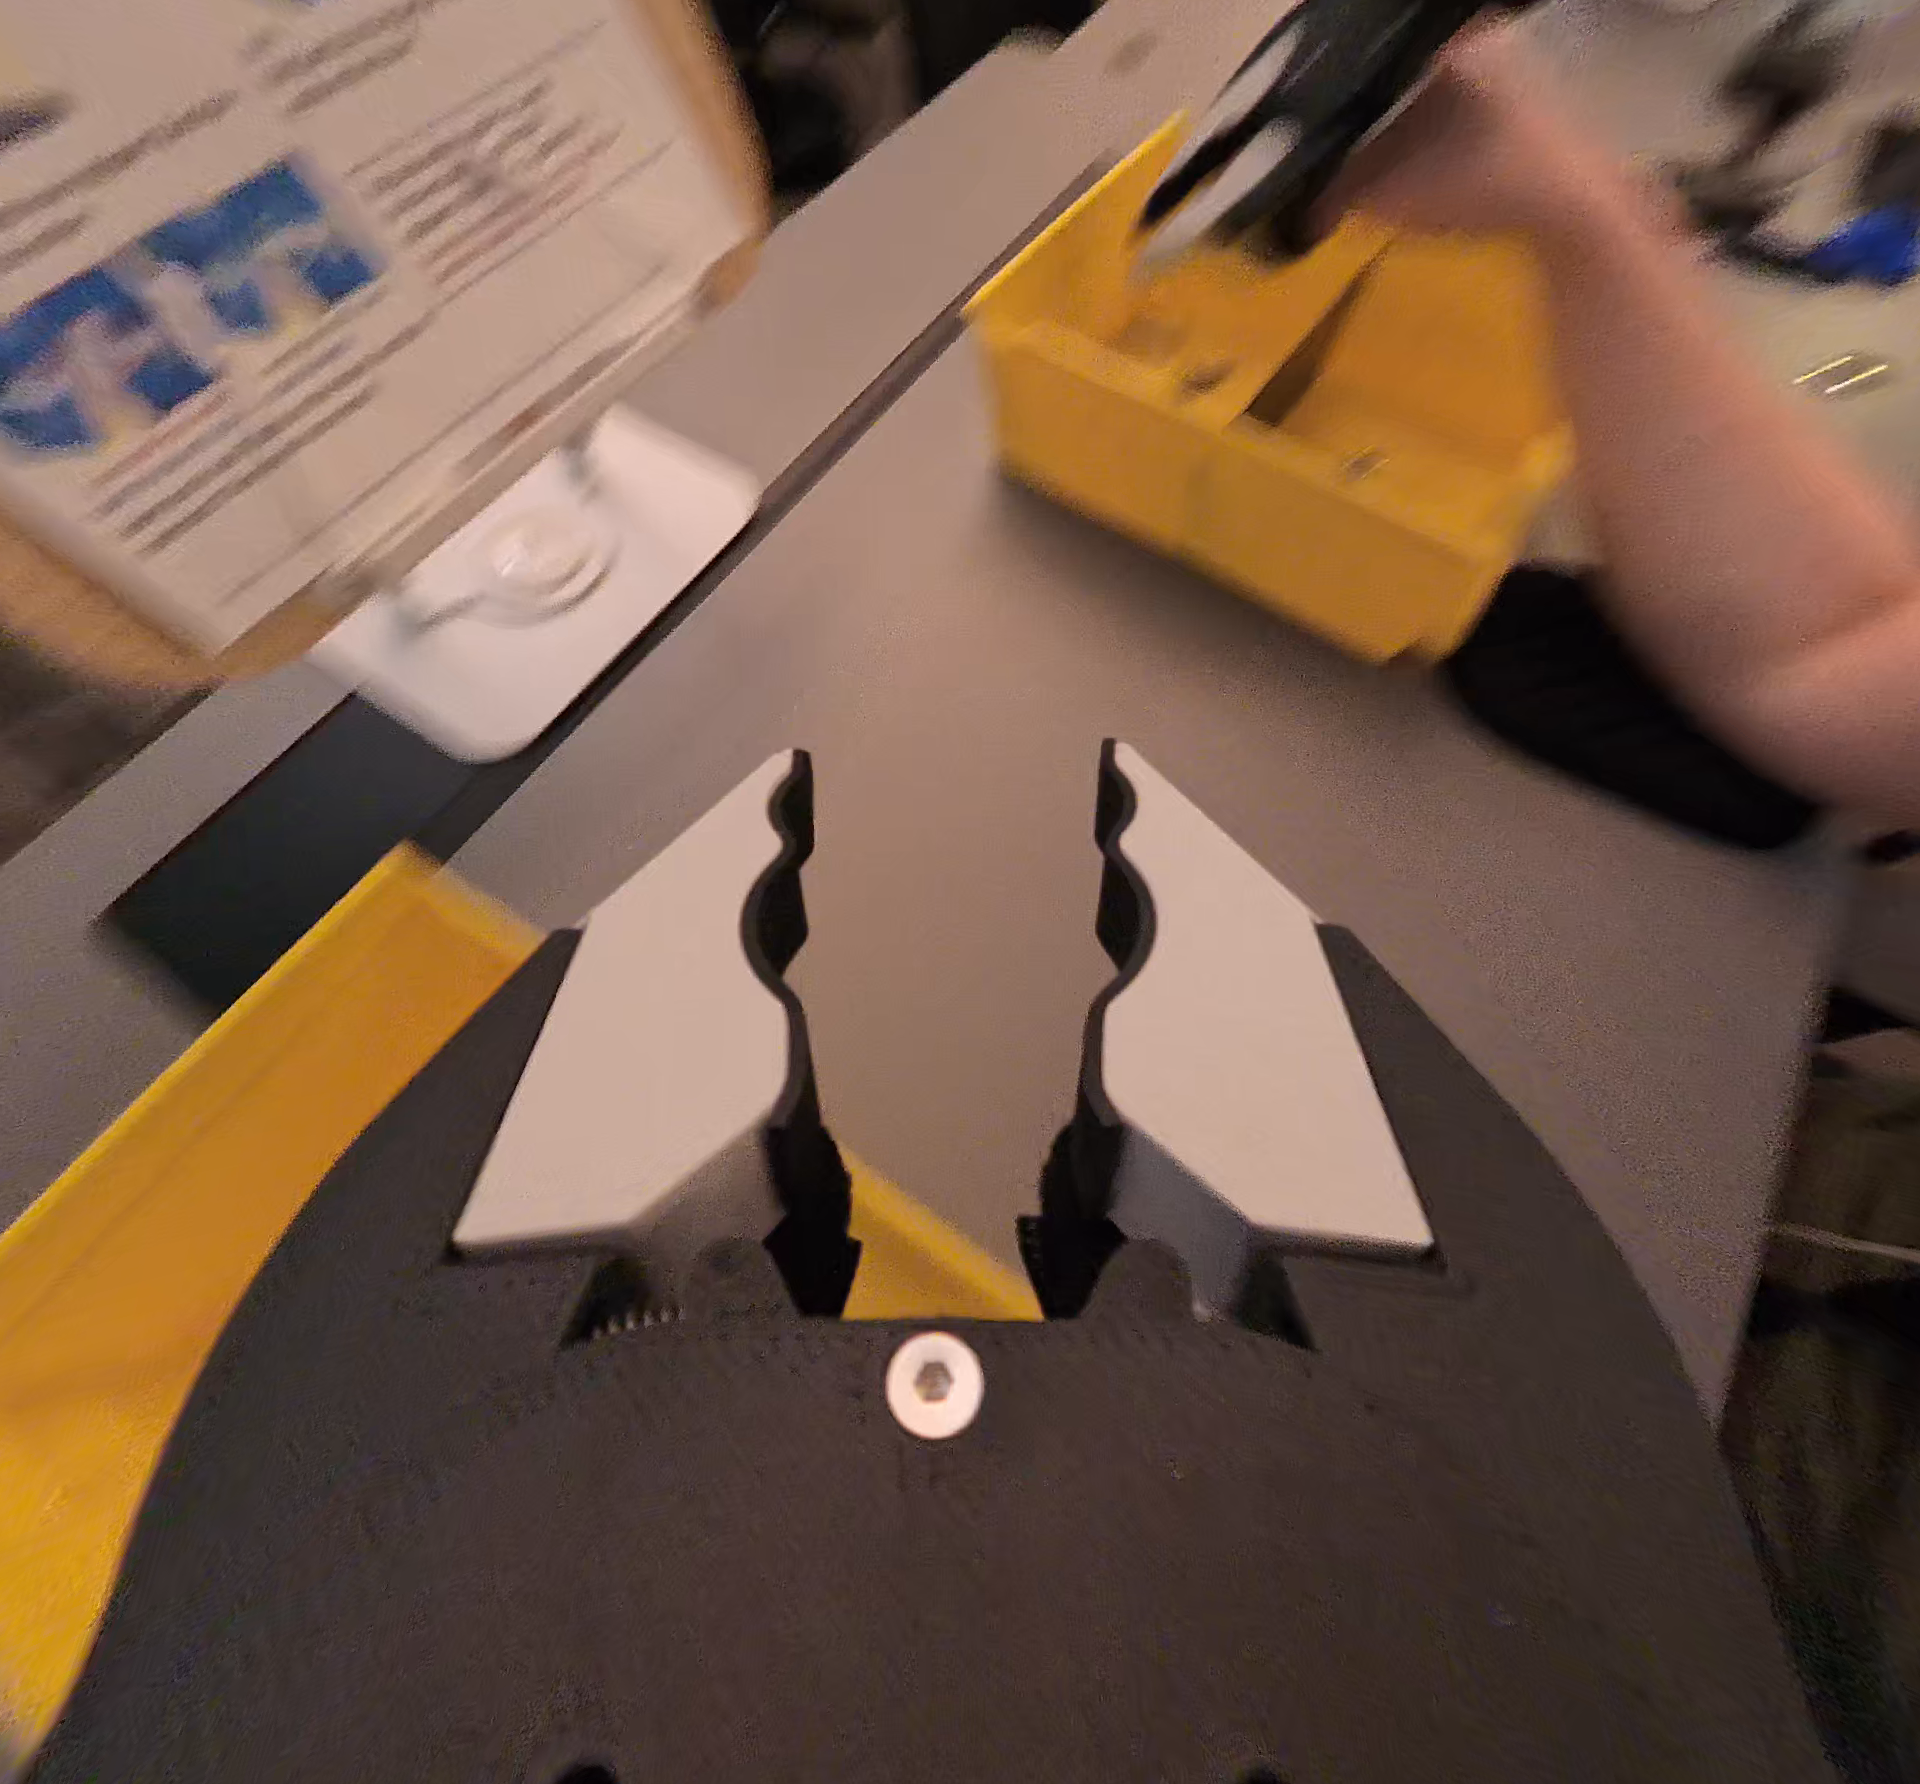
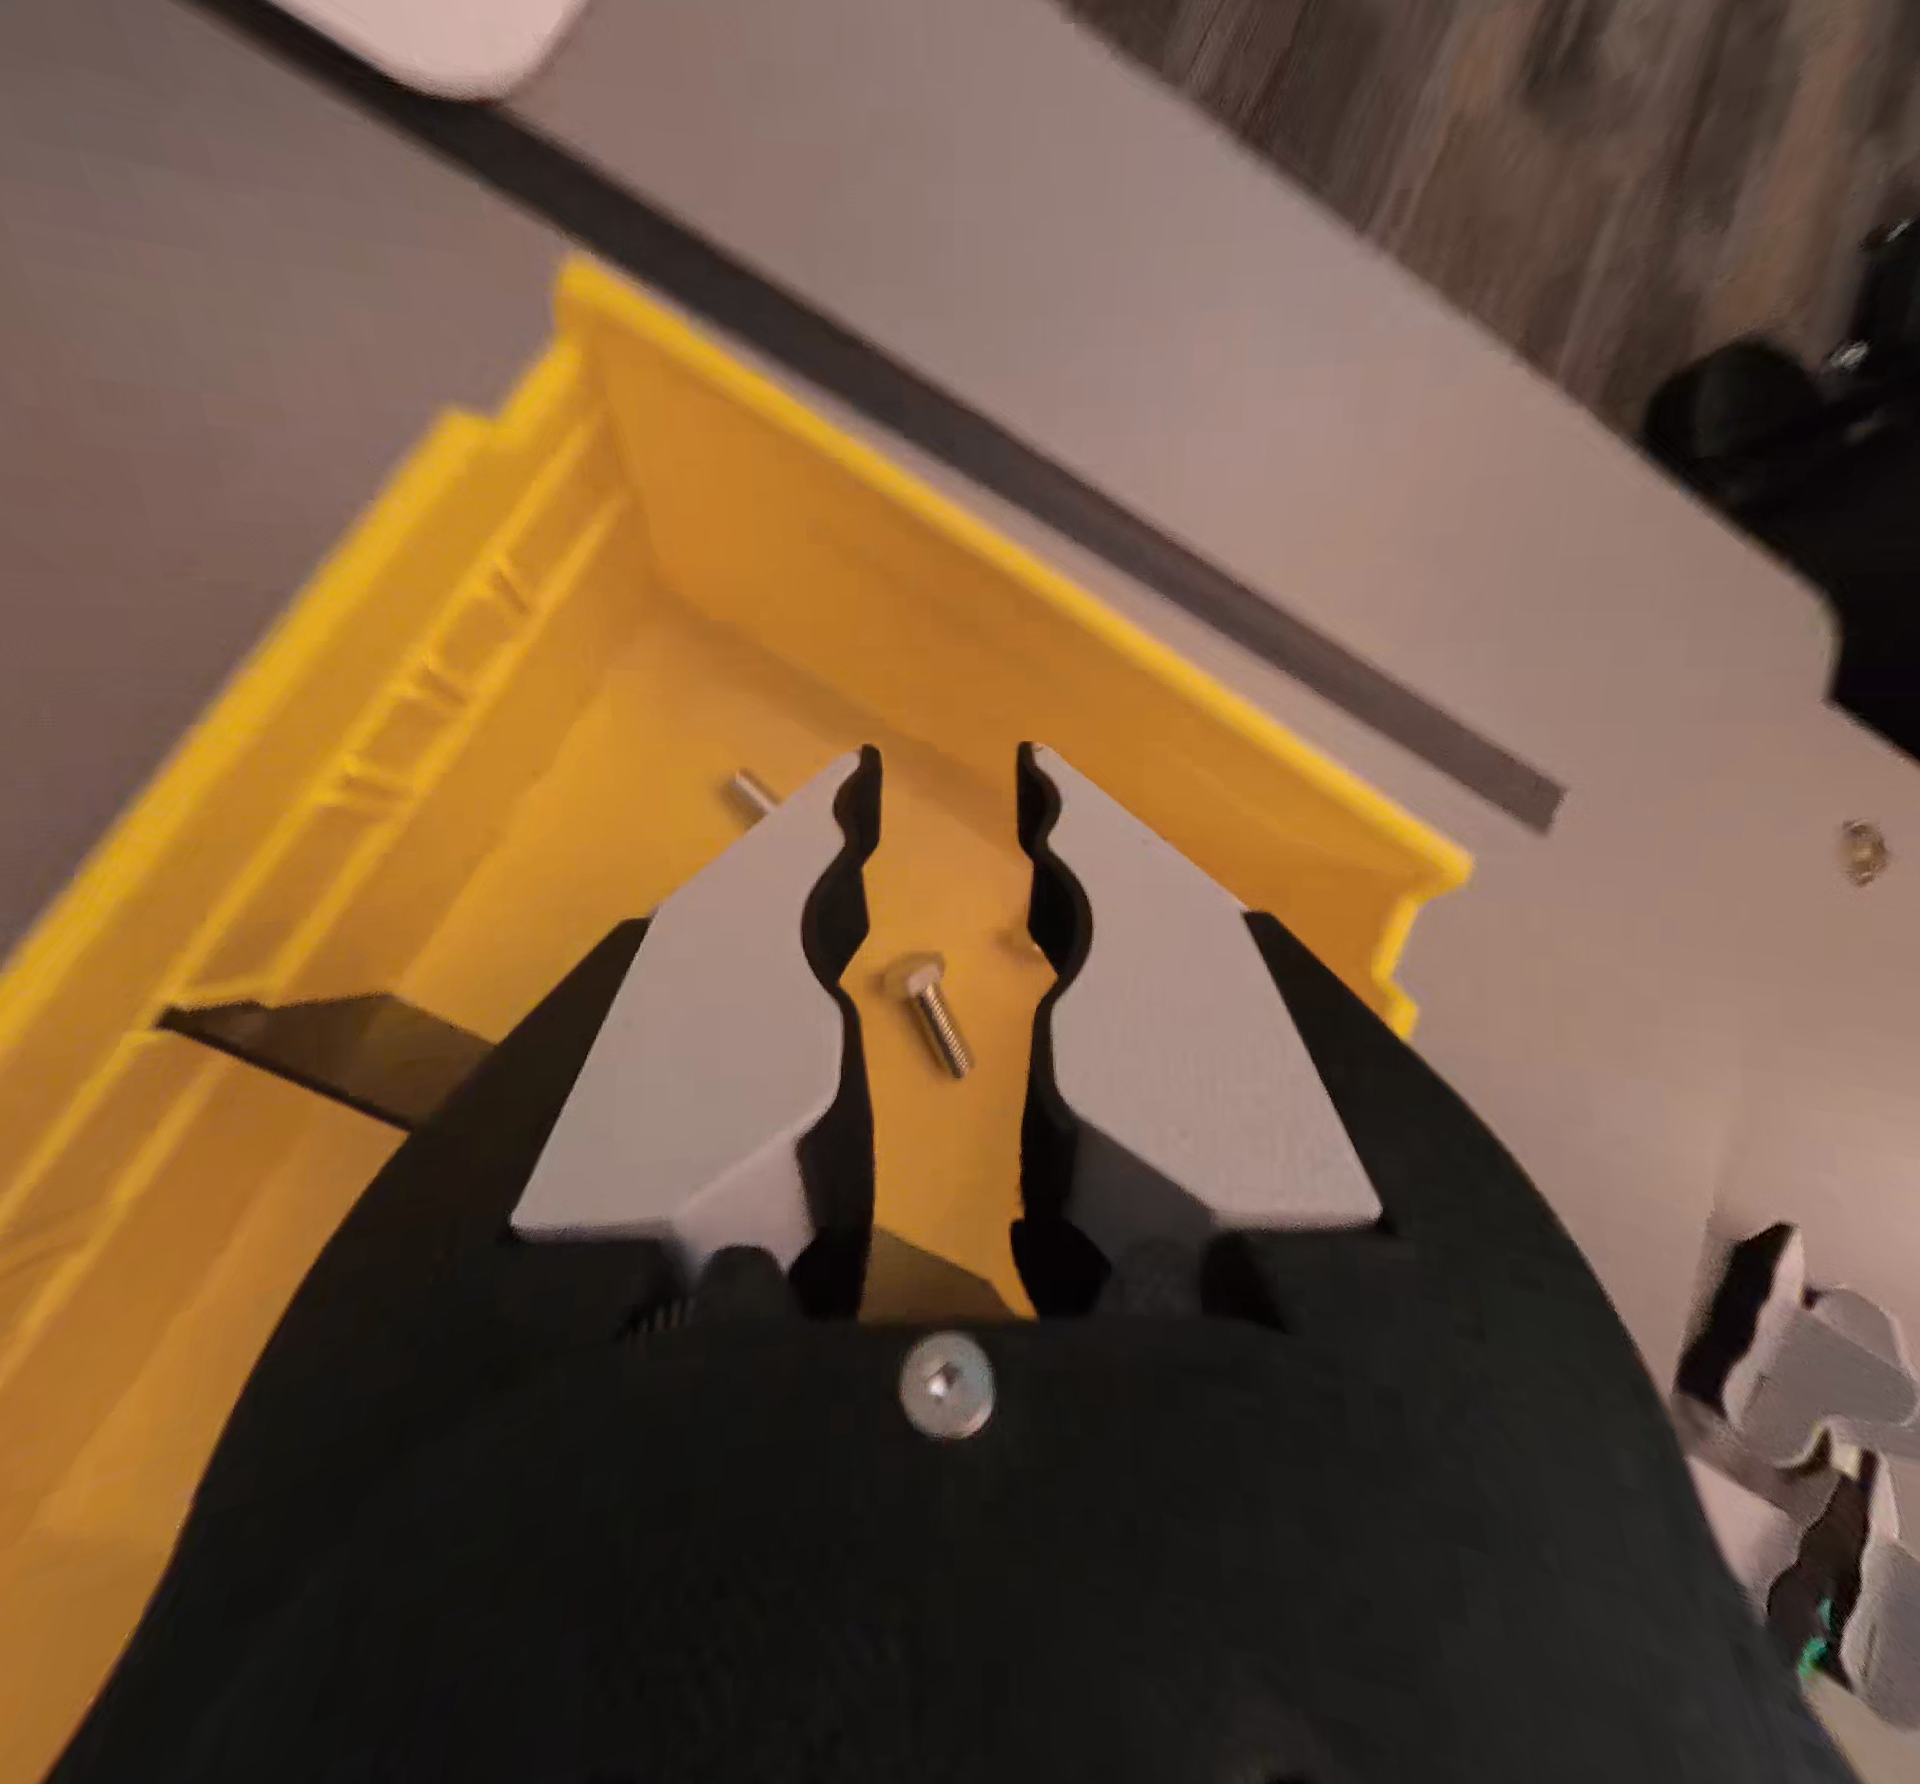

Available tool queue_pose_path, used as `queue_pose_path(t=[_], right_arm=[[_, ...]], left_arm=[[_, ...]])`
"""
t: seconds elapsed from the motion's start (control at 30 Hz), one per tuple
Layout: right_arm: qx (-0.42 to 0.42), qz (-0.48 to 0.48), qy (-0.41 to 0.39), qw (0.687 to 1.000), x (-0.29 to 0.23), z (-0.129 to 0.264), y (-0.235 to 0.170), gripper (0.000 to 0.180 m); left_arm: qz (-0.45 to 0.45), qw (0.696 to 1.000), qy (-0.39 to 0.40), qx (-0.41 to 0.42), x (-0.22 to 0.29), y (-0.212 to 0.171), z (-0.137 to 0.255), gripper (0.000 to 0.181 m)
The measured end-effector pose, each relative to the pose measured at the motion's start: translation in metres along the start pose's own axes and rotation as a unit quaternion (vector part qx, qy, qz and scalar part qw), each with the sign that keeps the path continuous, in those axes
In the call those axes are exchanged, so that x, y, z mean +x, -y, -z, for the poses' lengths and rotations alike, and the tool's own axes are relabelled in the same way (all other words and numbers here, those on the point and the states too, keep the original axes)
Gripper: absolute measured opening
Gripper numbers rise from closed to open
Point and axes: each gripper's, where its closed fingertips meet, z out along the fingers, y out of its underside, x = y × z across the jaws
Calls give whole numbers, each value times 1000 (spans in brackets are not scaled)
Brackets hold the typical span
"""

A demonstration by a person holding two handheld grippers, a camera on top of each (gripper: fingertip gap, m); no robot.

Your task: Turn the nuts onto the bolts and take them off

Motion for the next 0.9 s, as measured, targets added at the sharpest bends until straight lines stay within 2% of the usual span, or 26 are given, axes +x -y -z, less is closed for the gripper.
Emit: queue_pose_path(t=[0.03, 0.2, 0.3, 0.4, 0.53, 0.6, 0.7, 0.9], right_arm=[[26, -1, -9, 1000, 3, 8, 8, 25], [108, -5, -31, 994, 14, 43, 32, 25], [118, -10, -30, 993, 15, 48, 31, 26], [110, -8, -33, 993, 19, 46, 29, 26], [89, 6, -30, 996, 19, 38, 28, 28], [78, 16, -26, 996, 15, 34, 26, 28], [63, 28, -18, 997, 9, 27, 23, 29], [46, 48, -13, 998, 2, 23, 19, 29]], left_arm=[[4, 999, 36, -40, -16, -18, 6, 54], [86, 964, 110, -228, -66, -110, 30, 47], [94, 945, 162, -267, -107, -136, 28, 39], [146, 939, 119, -287, -118, -159, 2, 39], [241, 889, 101, -377, -120, -204, -14, 38], [278, 867, 87, -404, -113, -218, -24, 32], [301, 844, 91, -435, -109, -232, -32, 31], [320, 823, 83, -461, -102, -245, -44, 22]])
